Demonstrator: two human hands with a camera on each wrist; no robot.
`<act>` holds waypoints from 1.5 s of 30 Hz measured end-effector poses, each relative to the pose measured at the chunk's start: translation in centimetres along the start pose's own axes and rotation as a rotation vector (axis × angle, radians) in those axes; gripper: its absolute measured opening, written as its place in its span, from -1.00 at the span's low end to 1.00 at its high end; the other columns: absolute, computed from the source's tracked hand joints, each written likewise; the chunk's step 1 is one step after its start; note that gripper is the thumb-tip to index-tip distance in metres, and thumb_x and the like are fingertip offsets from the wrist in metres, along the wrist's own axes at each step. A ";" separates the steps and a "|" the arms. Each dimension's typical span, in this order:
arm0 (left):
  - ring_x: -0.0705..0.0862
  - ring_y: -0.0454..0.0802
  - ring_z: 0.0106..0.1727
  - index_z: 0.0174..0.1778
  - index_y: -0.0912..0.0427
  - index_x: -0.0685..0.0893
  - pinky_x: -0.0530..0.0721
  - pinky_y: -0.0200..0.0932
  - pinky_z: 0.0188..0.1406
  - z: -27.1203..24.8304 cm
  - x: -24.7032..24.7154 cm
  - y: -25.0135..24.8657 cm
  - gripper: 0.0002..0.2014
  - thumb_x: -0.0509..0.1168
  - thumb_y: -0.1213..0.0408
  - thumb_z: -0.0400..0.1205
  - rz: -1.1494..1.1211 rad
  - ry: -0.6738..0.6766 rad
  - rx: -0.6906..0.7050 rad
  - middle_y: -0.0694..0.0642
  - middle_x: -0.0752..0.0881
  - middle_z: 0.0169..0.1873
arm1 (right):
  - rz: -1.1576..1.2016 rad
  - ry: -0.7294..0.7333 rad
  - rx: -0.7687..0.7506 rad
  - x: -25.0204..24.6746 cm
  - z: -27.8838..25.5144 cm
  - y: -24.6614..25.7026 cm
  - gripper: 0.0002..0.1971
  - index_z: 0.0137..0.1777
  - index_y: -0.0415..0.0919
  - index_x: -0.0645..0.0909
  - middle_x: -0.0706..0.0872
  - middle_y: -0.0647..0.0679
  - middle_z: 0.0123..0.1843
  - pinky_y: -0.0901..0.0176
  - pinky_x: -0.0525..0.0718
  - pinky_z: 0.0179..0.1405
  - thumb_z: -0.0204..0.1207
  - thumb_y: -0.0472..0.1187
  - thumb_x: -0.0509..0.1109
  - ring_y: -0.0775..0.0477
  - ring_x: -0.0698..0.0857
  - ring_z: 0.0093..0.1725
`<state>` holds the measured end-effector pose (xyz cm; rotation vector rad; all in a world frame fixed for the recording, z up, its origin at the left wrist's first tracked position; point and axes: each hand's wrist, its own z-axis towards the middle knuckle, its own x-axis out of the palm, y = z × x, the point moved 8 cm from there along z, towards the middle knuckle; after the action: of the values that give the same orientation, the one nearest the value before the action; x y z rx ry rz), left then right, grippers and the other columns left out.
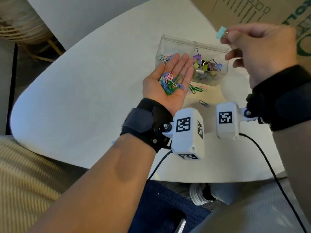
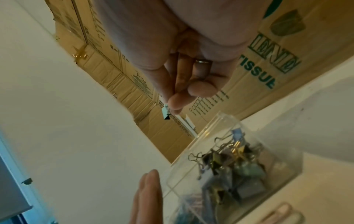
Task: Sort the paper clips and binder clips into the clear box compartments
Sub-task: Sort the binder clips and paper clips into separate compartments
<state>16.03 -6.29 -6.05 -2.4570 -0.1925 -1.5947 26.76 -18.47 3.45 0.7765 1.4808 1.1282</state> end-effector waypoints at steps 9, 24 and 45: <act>0.58 0.25 0.36 0.18 0.46 0.59 0.53 0.04 0.28 0.2 -0.3 0.6 -0.54 -0.06 0.15 0.76 0.043 0.011 -0.018 0.26 0.67 0.15 | -0.398 0.207 -0.240 3.8 -1.7 2.4 -0.79 0.14 0.03 0.73 0.76 0.12 -0.08 0.65 0.47 -0.28 0.53 -0.17 0.44 0.43 0.59 -0.39; 0.53 0.05 0.42 -0.11 0.25 0.64 0.35 -0.05 0.51 -1.0 -1.0 0.2 -0.64 0.16 0.01 0.67 0.044 -0.186 -0.087 0.15 0.65 -0.07 | -0.876 0.614 -0.510 11.3 -6.1 4.6 -0.83 0.01 0.11 0.78 0.66 0.13 -0.19 0.20 0.49 -0.17 0.48 -0.12 0.41 -0.04 0.60 -0.09; 0.57 0.09 -0.31 -0.24 0.28 0.57 0.57 -0.02 -0.05 -1.4 -0.5 -1.9 -0.61 0.03 0.10 0.73 0.037 -0.083 0.040 0.22 0.59 -0.40 | 0.008 0.497 -0.105 9.8 -4.4 3.8 -0.89 -0.06 -0.35 0.74 0.74 -0.13 -0.46 0.41 0.47 -0.65 0.43 -0.46 0.50 0.11 0.59 -0.65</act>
<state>14.17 -4.76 -5.75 -2.4833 -0.1888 -1.4605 19.95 -9.27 3.48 0.4434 1.8051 1.4636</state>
